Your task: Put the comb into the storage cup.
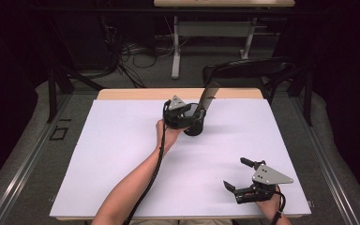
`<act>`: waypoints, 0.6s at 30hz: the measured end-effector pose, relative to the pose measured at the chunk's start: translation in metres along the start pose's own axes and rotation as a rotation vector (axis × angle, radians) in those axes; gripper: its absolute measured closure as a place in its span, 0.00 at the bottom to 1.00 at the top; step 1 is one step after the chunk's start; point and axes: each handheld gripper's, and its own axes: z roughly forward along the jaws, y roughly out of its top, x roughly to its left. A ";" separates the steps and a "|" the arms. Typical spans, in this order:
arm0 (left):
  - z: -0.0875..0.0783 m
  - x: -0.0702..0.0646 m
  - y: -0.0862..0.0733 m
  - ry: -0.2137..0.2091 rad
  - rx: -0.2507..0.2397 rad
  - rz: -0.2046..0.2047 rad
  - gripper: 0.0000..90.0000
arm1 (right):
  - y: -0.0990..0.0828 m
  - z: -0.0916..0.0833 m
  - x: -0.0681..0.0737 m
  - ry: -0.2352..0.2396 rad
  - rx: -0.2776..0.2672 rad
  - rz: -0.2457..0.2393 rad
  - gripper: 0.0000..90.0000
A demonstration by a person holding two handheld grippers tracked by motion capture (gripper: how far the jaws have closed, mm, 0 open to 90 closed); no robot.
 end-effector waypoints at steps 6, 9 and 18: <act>-0.011 0.005 -0.001 0.007 0.018 -0.003 0.21 | 0.000 0.000 0.000 0.003 0.003 0.002 0.01; -0.018 0.008 -0.003 0.004 0.021 0.001 0.17 | 0.000 0.000 0.000 0.003 0.002 0.002 0.01; -0.041 0.018 -0.001 -0.013 0.065 0.007 0.08 | 0.000 0.001 0.000 0.003 0.004 0.003 0.01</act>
